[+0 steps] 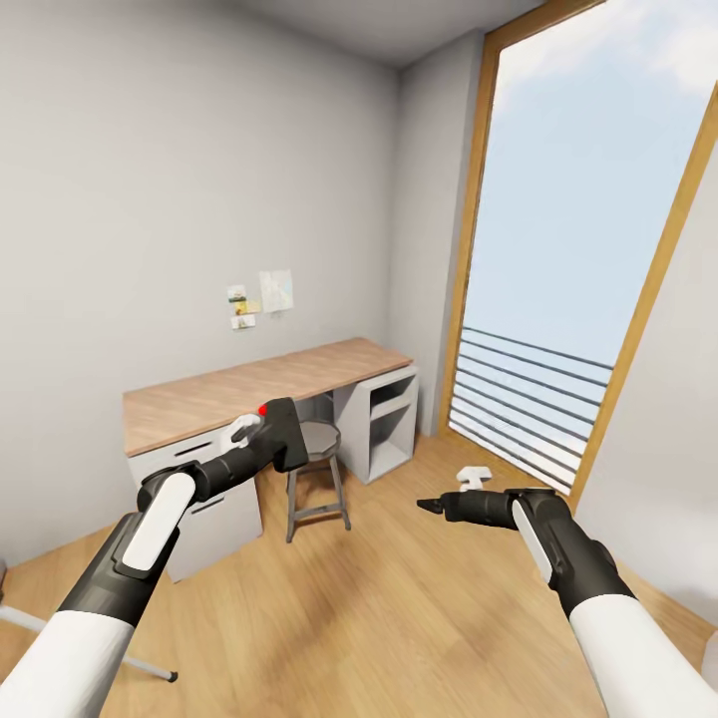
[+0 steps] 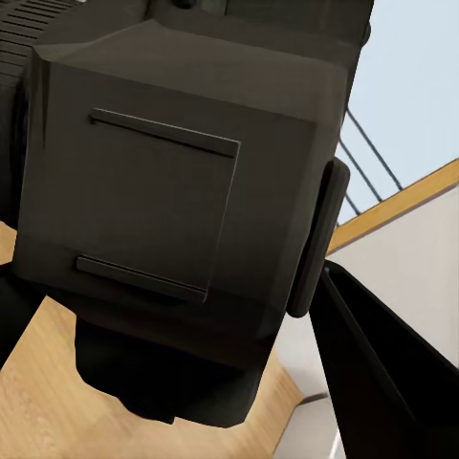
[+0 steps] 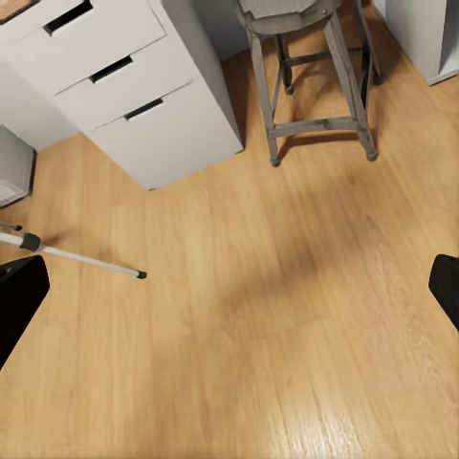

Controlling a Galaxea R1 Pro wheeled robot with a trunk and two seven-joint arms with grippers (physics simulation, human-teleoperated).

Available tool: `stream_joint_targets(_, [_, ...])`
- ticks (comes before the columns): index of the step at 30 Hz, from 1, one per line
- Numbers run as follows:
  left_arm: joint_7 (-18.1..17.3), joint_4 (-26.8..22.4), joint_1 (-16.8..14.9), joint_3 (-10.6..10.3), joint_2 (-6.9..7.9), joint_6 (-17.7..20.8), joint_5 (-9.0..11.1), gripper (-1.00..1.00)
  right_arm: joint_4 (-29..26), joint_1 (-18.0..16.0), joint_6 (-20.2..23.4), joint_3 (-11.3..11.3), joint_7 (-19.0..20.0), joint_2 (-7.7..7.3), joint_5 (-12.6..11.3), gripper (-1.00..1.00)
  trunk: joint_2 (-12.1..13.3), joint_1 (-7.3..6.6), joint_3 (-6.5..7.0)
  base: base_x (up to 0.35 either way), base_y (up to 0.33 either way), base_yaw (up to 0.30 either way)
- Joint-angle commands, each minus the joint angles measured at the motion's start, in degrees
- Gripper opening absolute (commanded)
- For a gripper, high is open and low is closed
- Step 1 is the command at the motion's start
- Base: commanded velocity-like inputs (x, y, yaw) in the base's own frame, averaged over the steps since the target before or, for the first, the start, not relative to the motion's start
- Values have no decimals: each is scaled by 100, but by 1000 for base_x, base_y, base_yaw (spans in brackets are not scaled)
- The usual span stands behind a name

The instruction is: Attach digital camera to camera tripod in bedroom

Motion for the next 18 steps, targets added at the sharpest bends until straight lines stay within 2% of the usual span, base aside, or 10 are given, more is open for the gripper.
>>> stream_joint_targets(1, [11,-5,-6,-7,4,13,35,-100,-5,-4,41,6,-4,-3,-28,100,34,-21,9,0,0,0])
stream_joint_targets(18, [11,-5,-10,-7,0,13,3,-100,-5,-4,41,14,-18,-3,-31,100,716,-395,314,0,0,0])
